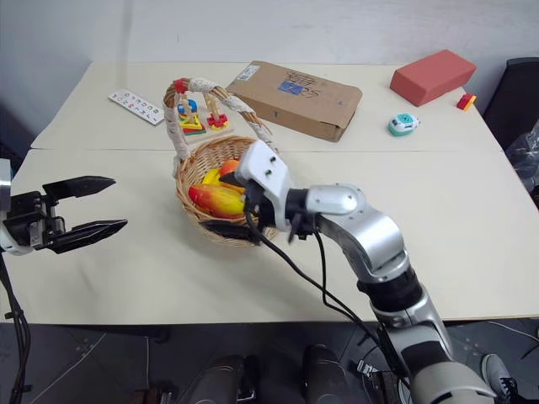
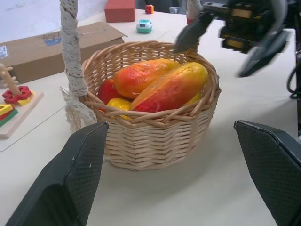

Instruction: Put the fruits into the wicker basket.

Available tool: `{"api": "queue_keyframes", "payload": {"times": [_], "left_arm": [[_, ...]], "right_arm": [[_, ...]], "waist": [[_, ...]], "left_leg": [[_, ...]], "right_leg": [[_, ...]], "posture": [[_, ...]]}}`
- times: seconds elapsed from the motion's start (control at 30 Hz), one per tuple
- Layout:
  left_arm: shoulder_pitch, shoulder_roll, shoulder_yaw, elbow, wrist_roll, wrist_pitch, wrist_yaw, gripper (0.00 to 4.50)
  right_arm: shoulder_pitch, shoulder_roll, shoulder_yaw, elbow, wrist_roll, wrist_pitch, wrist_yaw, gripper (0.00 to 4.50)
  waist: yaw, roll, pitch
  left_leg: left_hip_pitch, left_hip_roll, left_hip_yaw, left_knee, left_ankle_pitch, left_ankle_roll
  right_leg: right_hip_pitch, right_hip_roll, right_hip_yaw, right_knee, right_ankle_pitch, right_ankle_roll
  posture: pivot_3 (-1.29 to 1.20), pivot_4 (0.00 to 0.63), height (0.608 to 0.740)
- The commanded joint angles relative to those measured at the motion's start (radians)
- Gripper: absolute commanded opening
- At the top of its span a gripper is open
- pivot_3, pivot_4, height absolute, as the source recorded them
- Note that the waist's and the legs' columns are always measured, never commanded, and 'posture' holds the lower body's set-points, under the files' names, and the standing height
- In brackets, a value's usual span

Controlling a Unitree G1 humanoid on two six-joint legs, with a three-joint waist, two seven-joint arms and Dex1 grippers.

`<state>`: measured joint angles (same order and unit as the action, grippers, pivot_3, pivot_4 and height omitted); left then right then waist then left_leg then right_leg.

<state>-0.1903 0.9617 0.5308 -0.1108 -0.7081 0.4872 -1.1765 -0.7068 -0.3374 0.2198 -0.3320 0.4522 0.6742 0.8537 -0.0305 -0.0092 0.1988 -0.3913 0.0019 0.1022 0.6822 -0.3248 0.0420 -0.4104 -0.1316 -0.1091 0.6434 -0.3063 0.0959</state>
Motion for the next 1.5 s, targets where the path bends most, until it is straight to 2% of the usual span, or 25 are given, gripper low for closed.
{"api": "queue_keyframes", "payload": {"times": [0.03,0.13,0.2,0.37,0.5,0.67,0.73,0.83,0.93,1.17,1.2,1.37,1.5], "left_arm": [[-0.002,0.001,0.022,-0.027,-0.025,-0.004,0.002,4.5],[0.0,0.022,0.026,-0.019,-0.032,0.003,-0.029,4.5],[-0.003,0.034,0.032,-0.009,-0.033,0.004,-0.045,4.5],[-0.012,0.039,0.046,-0.011,-0.05,0.012,-0.056,4.5],[-0.028,0.028,0.023,-0.001,-0.043,0.004,-0.047,4.5],[-0.074,0.002,-0.015,0.013,-0.029,-0.015,-0.023,4.5],[-0.082,-0.008,-0.025,0.014,-0.023,-0.021,-0.015,4.5],[-0.07,-0.02,-0.025,-0.005,-0.027,-0.022,-0.001,4.5],[-0.05,-0.023,-0.011,-0.022,-0.032,-0.019,0.007,4.5],[-0.022,-0.024,0.005,-0.033,-0.042,-0.021,0.027,4.5],[-0.027,-0.027,-0.001,-0.031,-0.041,-0.023,0.03,4.5],[-0.046,-0.046,-0.033,-0.02,-0.033,-0.034,0.03,4.5],[-0.074,-0.051,-0.067,0.012,-0.022,-0.046,0.016,4.5]], "right_arm": [[0.059,-0.048,-0.083,-0.074,0.102,-0.044,0.09,4.47],[0.197,-0.193,-0.188,-0.087,0.164,-0.057,0.214,4.47],[0.252,-0.262,-0.253,-0.05,0.168,-0.087,0.241,4.47],[0.25,-0.342,-0.34,0.119,0.118,-0.233,0.285,4.47],[0.083,-0.252,-0.279,0.27,0.069,-0.286,0.234,4.47],[-0.104,-0.13,-0.179,0.417,0.032,-0.183,0.176,4.47],[-0.158,-0.091,-0.162,0.478,0.008,-0.218,0.175,4.47],[-0.199,-0.056,-0.139,0.523,-0.016,-0.253,0.192,3.87],[-0.21,-0.048,-0.129,0.554,-0.049,-0.288,0.202,2.99],[-0.163,-0.083,-0.153,0.486,-0.025,-0.283,0.261,0.42],[-0.149,-0.092,-0.172,0.456,-0.019,-0.275,0.243,0.17],[-0.029,-0.209,-0.332,0.253,0.085,-0.158,0.174,0.18],[0.112,-0.321,-0.518,0.178,0.092,-0.145,0.071,0.18]], "waist": [[0.001,0.0,0.0],[0.008,0.0,0.0],[0.011,0.0,0.0],[-0.003,0.0,0.0],[-0.012,0.0,0.0],[-0.011,0.0,0.0],[-0.01,0.0,0.0],[-0.002,0.0,0.0],[0.0,0.0,0.0],[0.0,0.0,0.0],[0.001,0.0,0.0],[0.007,0.0,0.0],[0.01,0.0,0.0]], "left_leg": [[0.0,0.0,0.0,0.0,0.0,0.0],[0.0,0.0,-0.001,0.0,0.0,0.0],[0.0,0.0,-0.003,0.0,-0.001,0.001],[0.002,0.001,0.003,0.0,-0.001,0.002],[0.003,0.007,0.007,-0.001,0.0,-0.002],[0.003,0.009,0.008,-0.001,0.002,-0.005],[0.003,0.009,0.008,-0.001,0.001,-0.005],[0.002,0.008,0.007,-0.001,0.001,-0.004],[0.001,0.007,0.007,-0.001,0.0,-0.003],[0.002,0.007,0.007,0.0,0.0,-0.002],[0.002,0.007,0.007,0.0,0.0,-0.002],[0.0,0.005,0.005,0.0,-0.001,-0.002],[0.0,0.005,0.004,0.0,-0.001,-0.001]], "right_leg": [[0.0,0.0,0.0,0.0,0.0,0.0],[0.001,-0.001,0.0,-0.001,0.0,0.0],[0.003,-0.002,-0.001,-0.003,0.0,0.0],[0.003,-0.001,0.001,-0.007,0.002,0.004],[0.002,0.001,0.003,-0.006,0.002,0.003],[-0.001,0.003,0.002,-0.003,0.001,0.001],[-0.001,0.003,0.002,-0.003,0.001,0.001],[-0.002,0.002,0.002,-0.003,0.001,0.001],[-0.001,0.001,0.002,-0.003,0.001,0.001],[-0.001,0.001,0.002,-0.003,0.001,0.001],[-0.001,0.001,0.001,-0.003,0.001,0.001],[-0.001,0.0,0.0,-0.004,0.001,0.001],[0.0,-0.001,-0.001,-0.006,0.001,0.001]], "posture": [[0.0,0.15,0.74],[0.0,0.15,0.74],[0.0,0.15,0.74],[0.0,0.15,0.74],[0.0,0.15,0.74],[0.0,0.15,0.74],[0.0,0.15,0.74],[0.0,0.15,0.74],[0.0,0.15,0.74],[0.0,0.15,0.74],[0.0,0.15,0.74],[0.0,0.15,0.74],[0.0,0.15,0.74]]}}
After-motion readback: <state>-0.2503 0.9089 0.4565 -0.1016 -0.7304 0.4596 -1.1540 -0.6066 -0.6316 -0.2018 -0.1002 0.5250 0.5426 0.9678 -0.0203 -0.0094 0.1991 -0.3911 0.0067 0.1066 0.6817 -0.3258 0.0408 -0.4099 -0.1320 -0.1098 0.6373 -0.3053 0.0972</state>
